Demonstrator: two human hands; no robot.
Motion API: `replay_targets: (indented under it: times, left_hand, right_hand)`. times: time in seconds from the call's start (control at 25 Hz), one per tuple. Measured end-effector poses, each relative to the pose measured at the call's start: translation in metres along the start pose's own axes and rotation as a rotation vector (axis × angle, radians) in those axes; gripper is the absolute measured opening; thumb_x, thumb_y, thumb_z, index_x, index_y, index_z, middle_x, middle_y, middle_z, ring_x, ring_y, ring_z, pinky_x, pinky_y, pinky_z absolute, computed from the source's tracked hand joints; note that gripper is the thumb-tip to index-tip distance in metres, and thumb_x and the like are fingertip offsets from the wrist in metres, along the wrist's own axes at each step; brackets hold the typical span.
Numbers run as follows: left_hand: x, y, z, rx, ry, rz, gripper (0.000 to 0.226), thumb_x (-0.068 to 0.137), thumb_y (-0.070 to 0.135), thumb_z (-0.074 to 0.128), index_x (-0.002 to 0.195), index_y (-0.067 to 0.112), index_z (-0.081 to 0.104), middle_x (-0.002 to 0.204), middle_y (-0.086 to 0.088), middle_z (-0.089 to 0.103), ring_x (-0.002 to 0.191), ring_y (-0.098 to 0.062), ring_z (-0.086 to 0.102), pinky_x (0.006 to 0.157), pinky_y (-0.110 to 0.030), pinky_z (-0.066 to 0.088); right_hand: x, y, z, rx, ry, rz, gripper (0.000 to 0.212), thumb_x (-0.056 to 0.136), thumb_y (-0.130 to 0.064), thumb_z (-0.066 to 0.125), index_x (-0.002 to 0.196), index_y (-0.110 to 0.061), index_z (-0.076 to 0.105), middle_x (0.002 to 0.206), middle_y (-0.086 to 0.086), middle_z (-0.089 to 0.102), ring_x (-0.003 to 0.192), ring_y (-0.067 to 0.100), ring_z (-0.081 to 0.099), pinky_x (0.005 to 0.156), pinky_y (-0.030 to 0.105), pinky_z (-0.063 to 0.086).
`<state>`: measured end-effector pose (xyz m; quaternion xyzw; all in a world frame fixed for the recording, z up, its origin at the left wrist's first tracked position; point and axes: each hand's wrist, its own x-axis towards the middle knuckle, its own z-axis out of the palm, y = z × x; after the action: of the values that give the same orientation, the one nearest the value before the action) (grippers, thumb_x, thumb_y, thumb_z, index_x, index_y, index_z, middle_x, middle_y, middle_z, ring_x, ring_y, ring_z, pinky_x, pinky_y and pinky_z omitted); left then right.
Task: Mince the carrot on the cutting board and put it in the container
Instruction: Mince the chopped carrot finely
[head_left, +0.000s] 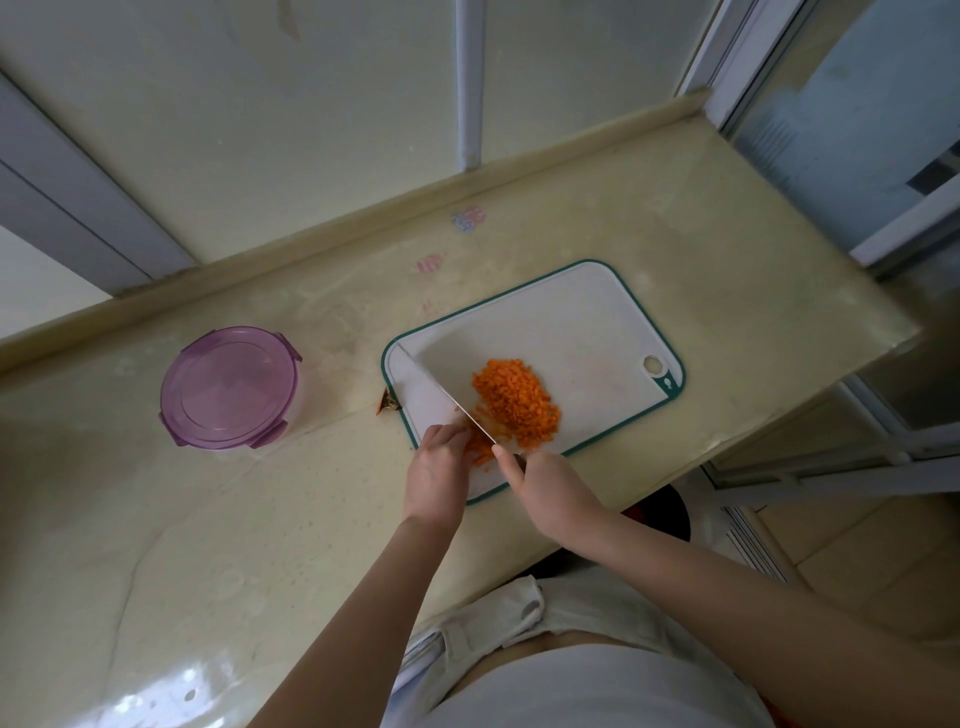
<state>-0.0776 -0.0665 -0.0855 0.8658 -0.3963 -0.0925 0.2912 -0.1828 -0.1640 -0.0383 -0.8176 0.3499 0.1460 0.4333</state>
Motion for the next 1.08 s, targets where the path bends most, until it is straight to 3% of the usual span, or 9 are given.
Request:
replay_targets:
  times: [0.24, 0.48, 0.56, 0.64, 0.8, 0.96, 1.08]
  left_hand:
    - [-0.001, -0.003, 0.004, 0.019, 0.027, -0.017, 0.022, 0.066, 0.0, 0.078, 0.086, 0.005, 0.072, 0.084, -0.006, 0.07, 0.078, -0.027, 0.062, 0.072, -0.023, 0.04]
    - [-0.002, 0.0, 0.006, 0.004, 0.101, 0.006, 0.021, 0.064, 0.001, 0.081, 0.083, 0.003, 0.072, 0.081, -0.008, 0.069, 0.082, -0.017, 0.056, 0.074, -0.023, 0.04]
    - [-0.002, 0.001, 0.003, 0.018, 0.072, 0.008, 0.024, 0.064, 0.002, 0.081, 0.086, 0.003, 0.073, 0.083, -0.008, 0.07, 0.08, -0.023, 0.063, 0.067, -0.019, 0.046]
    - [-0.002, 0.001, 0.001, 0.014, 0.035, -0.001, 0.023, 0.069, 0.003, 0.078, 0.091, 0.002, 0.072, 0.087, -0.01, 0.069, 0.083, -0.027, 0.064, 0.067, -0.026, 0.052]
    - [-0.001, 0.001, -0.003, 0.016, -0.013, -0.034, 0.027, 0.077, 0.006, 0.072, 0.104, 0.002, 0.07, 0.101, -0.011, 0.068, 0.095, -0.029, 0.06, 0.08, -0.033, 0.049]
    - [-0.007, -0.001, -0.003, 0.064, 0.021, -0.042, 0.04, 0.074, 0.007, 0.075, 0.113, 0.004, 0.065, 0.106, -0.011, 0.066, 0.101, -0.031, 0.059, 0.087, -0.038, 0.047]
    - [-0.008, -0.001, -0.005, 0.028, 0.019, -0.108, 0.035, 0.079, 0.008, 0.07, 0.114, 0.003, 0.064, 0.107, -0.013, 0.065, 0.101, -0.031, 0.057, 0.088, -0.038, 0.046]
  right_hand:
    - [0.018, 0.012, -0.008, 0.03, 0.063, 0.036, 0.059, 0.097, -0.053, 0.031, 0.055, -0.013, 0.039, 0.053, 0.003, 0.043, 0.055, 0.022, 0.046, 0.058, 0.03, 0.034]
    - [0.018, 0.007, -0.01, 0.088, 0.092, 0.045, 0.06, 0.099, -0.049, 0.032, 0.051, -0.013, 0.029, 0.048, 0.001, 0.033, 0.045, 0.018, 0.033, 0.049, 0.03, 0.026]
    - [0.02, 0.006, -0.015, 0.096, 0.097, 0.044, 0.061, 0.099, -0.05, 0.031, 0.051, -0.013, 0.029, 0.047, 0.001, 0.032, 0.043, 0.017, 0.031, 0.047, 0.029, 0.023]
    - [0.019, 0.005, -0.016, 0.097, 0.101, 0.031, 0.061, 0.098, -0.051, 0.031, 0.051, -0.012, 0.03, 0.047, 0.001, 0.033, 0.043, 0.017, 0.031, 0.048, 0.03, 0.024]
    - [0.01, 0.001, -0.017, 0.125, 0.087, -0.003, 0.061, 0.098, -0.052, 0.03, 0.052, -0.013, 0.03, 0.046, 0.0, 0.032, 0.041, 0.015, 0.03, 0.049, 0.029, 0.026]
    - [0.002, -0.001, -0.02, 0.153, 0.069, 0.001, 0.059, 0.099, -0.05, 0.031, 0.053, -0.013, 0.032, 0.045, -0.001, 0.031, 0.036, 0.009, 0.029, 0.046, 0.026, 0.026]
    - [-0.001, 0.0, -0.02, 0.173, 0.056, 0.018, 0.058, 0.098, -0.052, 0.032, 0.061, -0.008, 0.038, 0.047, -0.001, 0.031, 0.032, 0.008, 0.028, 0.045, 0.025, 0.025]
